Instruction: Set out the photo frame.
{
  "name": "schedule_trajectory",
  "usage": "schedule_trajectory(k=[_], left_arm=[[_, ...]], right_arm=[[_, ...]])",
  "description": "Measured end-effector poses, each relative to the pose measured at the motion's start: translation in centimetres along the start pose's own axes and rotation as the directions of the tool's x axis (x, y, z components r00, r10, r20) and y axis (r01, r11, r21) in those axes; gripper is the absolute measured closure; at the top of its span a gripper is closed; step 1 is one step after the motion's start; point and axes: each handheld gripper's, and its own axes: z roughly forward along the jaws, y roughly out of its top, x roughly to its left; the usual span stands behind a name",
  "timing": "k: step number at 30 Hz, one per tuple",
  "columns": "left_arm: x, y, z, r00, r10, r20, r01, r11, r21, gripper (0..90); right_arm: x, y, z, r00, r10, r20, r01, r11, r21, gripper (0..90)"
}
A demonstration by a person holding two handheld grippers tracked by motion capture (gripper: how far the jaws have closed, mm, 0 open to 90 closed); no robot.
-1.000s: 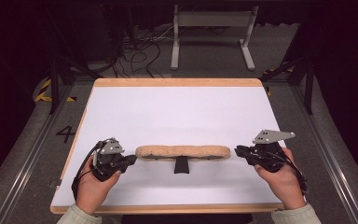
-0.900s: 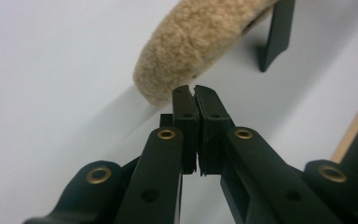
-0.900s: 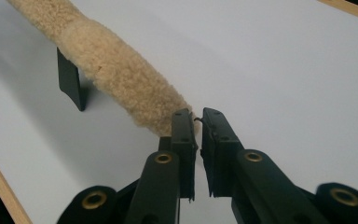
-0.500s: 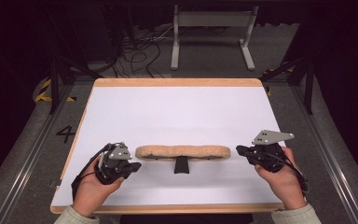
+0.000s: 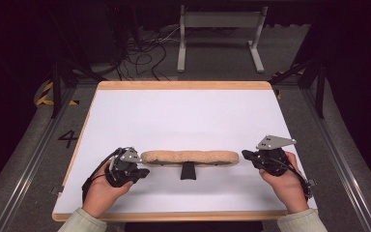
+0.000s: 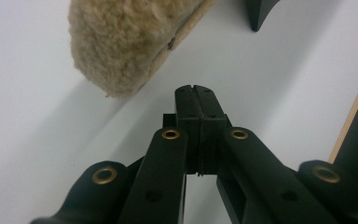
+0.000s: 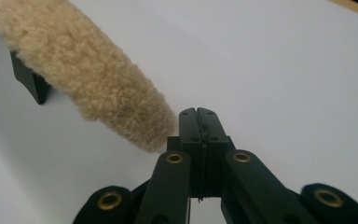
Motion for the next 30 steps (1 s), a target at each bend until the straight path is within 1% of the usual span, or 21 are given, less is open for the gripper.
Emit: schedule_trajectory(k=[1, 2, 4, 5, 6, 8, 10, 11, 13, 14, 16, 18, 19, 20, 21, 23, 24, 25, 26, 30], left_arm=[[0.0, 0.0, 0.0, 1.0000, -0.002, 0.004, 0.002, 1.0000, -0.003, 90.0], [0.0, 0.0, 0.0, 1.0000, -0.005, -0.001, 0.005, 1.0000, -0.005, 90.0], [0.0, 0.0, 0.1, 0.9998, -0.018, -0.007, 0.018, 0.9998, 0.000, 90.0], [0.2, 0.0, 0.2, 0.9998, -0.001, -0.019, 0.001, 1.0000, -0.008, 90.0], [0.1, 0.0, 0.3, 0.9998, -0.009, -0.017, 0.009, 0.9999, -0.005, 90.0], [0.2, -0.1, 0.4, 0.9997, -0.021, -0.012, 0.021, 0.9997, -0.016, 90.0], [0.3, -0.1, 0.4, 0.9995, -0.032, -0.002, 0.032, 0.9990, -0.032, 90.0], [0.3, -0.1, 0.3, 0.9992, -0.041, -0.006, 0.040, 0.9985, -0.038, 90.0], [0.4, -0.1, 0.3, 0.9989, -0.044, -0.013, 0.044, 0.9981, -0.044, 90.0], [0.5, -0.1, 0.4, 0.9981, -0.058, -0.021, 0.057, 0.9967, -0.058, 90.0], [0.6, -0.1, 0.4, 0.9978, -0.060, -0.027, 0.058, 0.9964, -0.063, 90.0], [0.7, 0.0, 0.4, 0.9965, -0.072, -0.043, 0.069, 0.9945, -0.079, 90.0], [0.9, 0.1, 0.4, 0.9969, -0.064, -0.046, 0.060, 0.9951, -0.079, 90.0], [0.9, 0.1, 0.4, 0.9969, -0.064, -0.046, 0.060, 0.9951, -0.079, 90.0], [1.0, 0.3, 0.7, 0.9963, -0.074, -0.045, 0.069, 0.9938, -0.087, 90.0], [1.2, 0.4, 0.7, 0.9959, -0.071, -0.057, 0.065, 0.9941, -0.086, 90.0], [1.3, 0.5, 0.7, 0.9952, -0.079, -0.058, 0.073, 0.9933, -0.089, 90.0], [1.3, 0.5, 0.7, 0.9952, -0.079, -0.058, 0.073, 0.9933, -0.089, 90.0], [1.7, 0.7, 0.7, 0.9943, -0.082, -0.068, 0.075, 0.9921, -0.100, 90.0], [2.2, 0.9, 0.9, 0.9923, -0.099, -0.073, 0.091, 0.9893, -0.114, 90.0]], right_arm=[[0.0, -0.1, 0.3, 0.9999, 0.002, -0.010, -0.002, 1.000, 0.001, 90.0], [0.0, -0.1, 0.5, 0.9999, 0.000, -0.013, 0.000, 1.000, 0.005, 90.0], [0.3, -0.1, 1.1, 0.9997, -0.020, -0.015, 0.021, 1.000, 0.019, 90.0], [0.4, -0.1, 1.2, 0.9995, -0.027, -0.016, 0.027, 0.999, 0.022, 90.0], [0.5, 0.0, 1.4, 0.9993, -0.033, -0.017, 0.034, 0.999, 0.024, 90.0], [0.6, 0.1, 1.5, 0.9991, -0.039, -0.013, 0.040, 0.999, 0.027, 90.0], [0.6, 0.1, 1.6, 0.9994, -0.032, -0.015, 0.033, 0.999, 0.025, 90.0], [0.6, 0.0, 1.6, 0.9994, -0.032, -0.015, 0.032, 0.999, 0.025, 90.0], [0.6, 0.0, 1.6, 0.9994, -0.030, -0.016, 0.031, 0.999, 0.026, 90.0], [0.6, 0.0, 1.6, 0.9994, -0.031, -0.016, 0.031, 0.999, 0.026, 90.0], [0.6, 0.0, 1.6, 0.9994, -0.029, -0.016, 0.030, 0.999, 0.026, 90.0], [0.6, 0.0, 1.6, 0.9994, -0.029, -0.018, 0.029, 0.999, 0.026, 90.0], [0.6, 0.0, 1.6, 0.9994, -0.029, -0.019, 0.030, 0.999, 0.027, 90.0], [0.6, 0.0, 1.5, 0.9994, -0.030, -0.021, 0.030, 0.999, 0.029, 90.0], [0.7, 0.0, 1.5, 0.9993, -0.028, -0.024, 0.029, 0.999, 0.029, 90.0], [0.8, 0.0, 1.5, 0.9990, -0.034, -0.028, 0.035, 0.999, 0.034, 90.0], [0.8, 0.1, 1.4, 0.9988, -0.038, -0.032, 0.039, 0.999, 0.036, 90.0], [0.8, 0.1, 1.4, 0.9988, -0.038, -0.032, 0.039, 0.999, 0.036, 90.0], [0.9, 0.1, 1.3, 0.9982, -0.045, -0.040, 0.047, 0.998, 0.043, 90.0], [1.3, 0.1, 1.1, 0.9973, -0.048, -0.056, 0.051, 0.997, 0.053, 90.0]])
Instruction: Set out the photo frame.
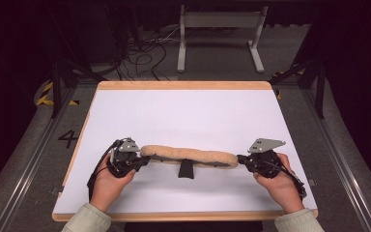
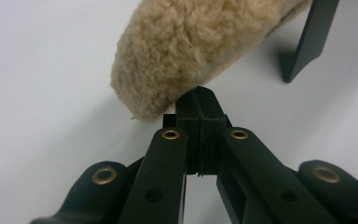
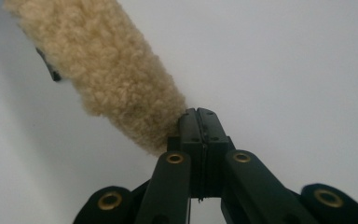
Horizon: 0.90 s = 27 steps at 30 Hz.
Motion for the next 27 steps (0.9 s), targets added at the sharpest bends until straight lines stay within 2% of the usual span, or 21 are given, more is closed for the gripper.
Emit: schedule_trajectory(k=[9, 10, 17, 19, 22, 27], left_arm=[[1.4, 1.0, 0.7, 0.9989, -0.016, -0.043, 0.015, 0.9996, -0.024, 90.0], [1.5, 1.0, 0.9, 0.9988, -0.031, -0.039, 0.029, 0.9991, -0.032, 90.0], [1.8, 1.0, 0.7, 0.9970, -0.057, -0.052, 0.054, 0.9965, -0.063, 90.0], [1.7, 1.0, 0.4, 0.9969, -0.070, -0.038, 0.067, 0.9948, -0.077, 90.0], [1.0, 0.9, 0.2, 0.9984, -0.053, -0.022, 0.051, 0.9957, -0.078, 90.0], [-1.4, 1.1, -0.1, 0.9995, 0.028, 0.015, -0.027, 0.9962, -0.083, 90.0]], right_arm=[[1.2, 0.1, -0.4, 0.9985, -0.012, -0.053, 0.014, 0.999, 0.034, 90.0], [1.4, 0.1, -0.5, 0.9983, -0.015, -0.057, 0.018, 0.999, 0.040, 90.0], [2.8, -0.2, -1.0, 0.9958, -0.057, -0.071, 0.061, 0.997, 0.045, 90.0], [3.2, -0.3, -1.2, 0.9947, -0.065, -0.080, 0.069, 0.997, 0.046, 90.0], [3.3, -0.4, -1.2, 0.9934, -0.072, -0.089, 0.076, 0.996, 0.043, 90.0], [3.0, -0.5, -1.0, 0.9957, -0.051, -0.078, 0.053, 0.998, 0.027, 89.2]])
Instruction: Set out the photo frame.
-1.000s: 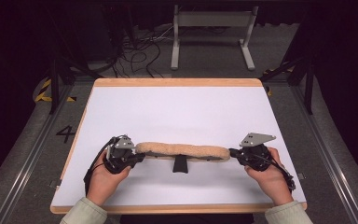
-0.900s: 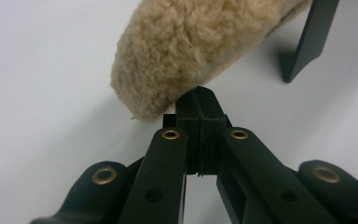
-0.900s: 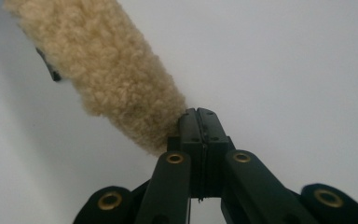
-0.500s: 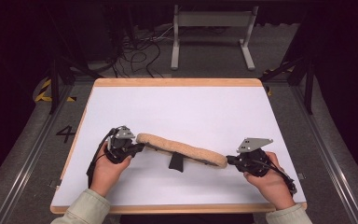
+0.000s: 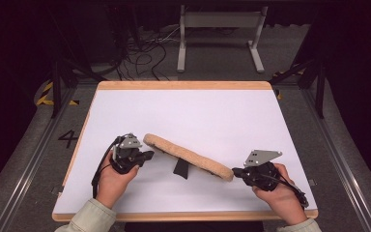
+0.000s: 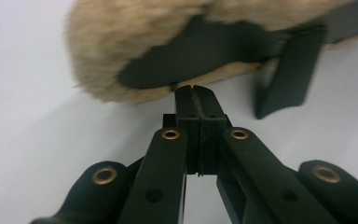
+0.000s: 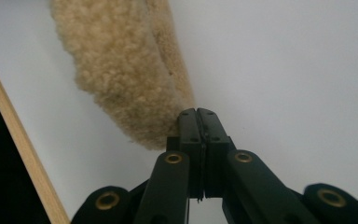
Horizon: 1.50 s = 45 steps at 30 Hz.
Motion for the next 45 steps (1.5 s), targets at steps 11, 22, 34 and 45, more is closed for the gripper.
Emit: schedule_trajectory(k=[11, 22, 34, 45], left_arm=[[-6.7, 1.3, 1.3, 0.9785, 0.153, 0.138, -0.155, 0.9878, 0.006, 90.0], [-9.1, 1.4, 4.6, 0.9636, 0.239, 0.120, -0.244, 0.9691, 0.032, 90.0], [-10.2, 1.8, 7.3, 0.9716, 0.215, 0.100, -0.213, 0.9767, -0.026, 90.0], [-9.8, 1.6, 8.7, 0.9827, 0.161, 0.092, -0.161, 0.9870, -0.008, 90.0]], right_arm=[[-1.1, -0.5, 0.0, 0.9974, 0.056, 0.044, -0.056, 0.998, -0.008, 86.1], [-1.2, -0.6, 0.2, 0.9970, 0.067, 0.039, -0.067, 0.998, -0.006, 85.0], [-1.2, -0.6, 0.2, 0.9964, 0.072, 0.044, -0.071, 0.997, -0.008, 85.0], [-1.3, -0.6, 0.1, 0.9962, 0.074, 0.046, -0.074, 0.997, -0.014, 84.8]])
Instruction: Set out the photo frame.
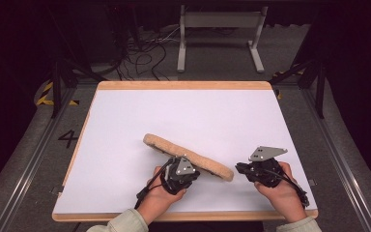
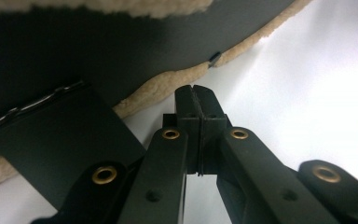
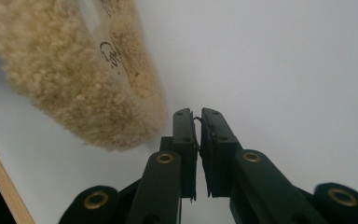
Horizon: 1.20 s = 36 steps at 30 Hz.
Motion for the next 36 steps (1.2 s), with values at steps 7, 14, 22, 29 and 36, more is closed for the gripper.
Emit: schedule_trajectory(k=[7, 14, 22, 29, 36], left_arm=[[0.8, -0.2, -0.1, 0.9985, -0.038, -0.038, 0.038, 0.9993, -0.006, 90.0], [1.2, -0.2, -0.2, 0.9983, -0.040, -0.042, 0.039, 0.9992, -0.008, 90.0], [2.7, -0.5, -0.5, 0.9946, -0.084, -0.061, 0.083, 0.9964, -0.015, 90.0], [5.1, -0.8, -0.8, 0.9869, -0.147, -0.067, 0.144, 0.9885, -0.044, 90.0], [4.9, -1.0, -1.6, 0.9902, -0.129, -0.054, 0.127, 0.9912, -0.038, 90.0]], right_arm=[[0.0, 0.1, -0.1, 1.0000, -0.001, 0.004, 0.001, 1.000, -0.002, 84.7], [0.0, 0.1, -0.2, 1.0000, 0.001, 0.006, -0.001, 1.000, -0.004, 84.7], [0.1, 0.1, -0.2, 1.0000, -0.002, 0.007, 0.002, 1.000, -0.007, 84.6], [0.9, 0.6, 0.3, 0.9994, -0.034, 0.005, 0.034, 0.999, 0.009, 84.3], [1.6, 1.1, 1.0, 0.9984, -0.056, 0.003, 0.056, 0.998, -0.001, 84.4]])
